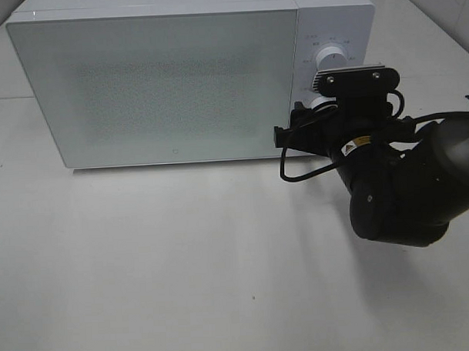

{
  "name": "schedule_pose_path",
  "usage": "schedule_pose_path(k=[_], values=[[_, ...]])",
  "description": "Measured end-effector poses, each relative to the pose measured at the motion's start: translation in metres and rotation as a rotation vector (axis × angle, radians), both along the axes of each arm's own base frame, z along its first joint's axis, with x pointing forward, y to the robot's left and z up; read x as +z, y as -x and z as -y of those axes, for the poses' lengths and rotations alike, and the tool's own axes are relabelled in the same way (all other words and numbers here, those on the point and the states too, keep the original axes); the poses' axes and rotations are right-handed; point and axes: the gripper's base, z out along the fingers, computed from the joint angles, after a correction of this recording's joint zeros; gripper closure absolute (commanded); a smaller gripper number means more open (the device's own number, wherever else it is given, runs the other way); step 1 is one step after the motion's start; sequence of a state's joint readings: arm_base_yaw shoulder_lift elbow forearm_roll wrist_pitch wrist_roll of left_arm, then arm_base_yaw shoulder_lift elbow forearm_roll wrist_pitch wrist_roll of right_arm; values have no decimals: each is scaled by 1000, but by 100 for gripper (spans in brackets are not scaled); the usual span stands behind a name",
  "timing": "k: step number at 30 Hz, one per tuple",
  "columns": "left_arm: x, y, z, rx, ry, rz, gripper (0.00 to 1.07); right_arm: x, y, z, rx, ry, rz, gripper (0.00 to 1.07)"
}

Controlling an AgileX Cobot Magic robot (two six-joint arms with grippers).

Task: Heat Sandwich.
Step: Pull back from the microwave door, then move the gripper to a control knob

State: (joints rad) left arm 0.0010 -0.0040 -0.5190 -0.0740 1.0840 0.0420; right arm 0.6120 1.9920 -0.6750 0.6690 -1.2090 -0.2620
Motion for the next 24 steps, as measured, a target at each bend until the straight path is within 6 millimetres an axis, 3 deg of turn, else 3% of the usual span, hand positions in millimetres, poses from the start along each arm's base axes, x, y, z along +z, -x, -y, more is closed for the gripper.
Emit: schedule_pose_path(k=[8, 16, 21, 24], values=[[0, 0, 0, 0, 0, 0, 9, -8, -17, 1, -17, -2, -1, 32], [0, 0, 0, 0, 0, 0, 9, -9, -17, 2, -17, -7, -5, 34], [0, 0, 0, 0, 0, 0, 9, -10, -17, 1, -14, -8, -21, 53], [0, 0, 0, 0, 0, 0, 9, -11, -17, 1, -13, -8, -27, 75]])
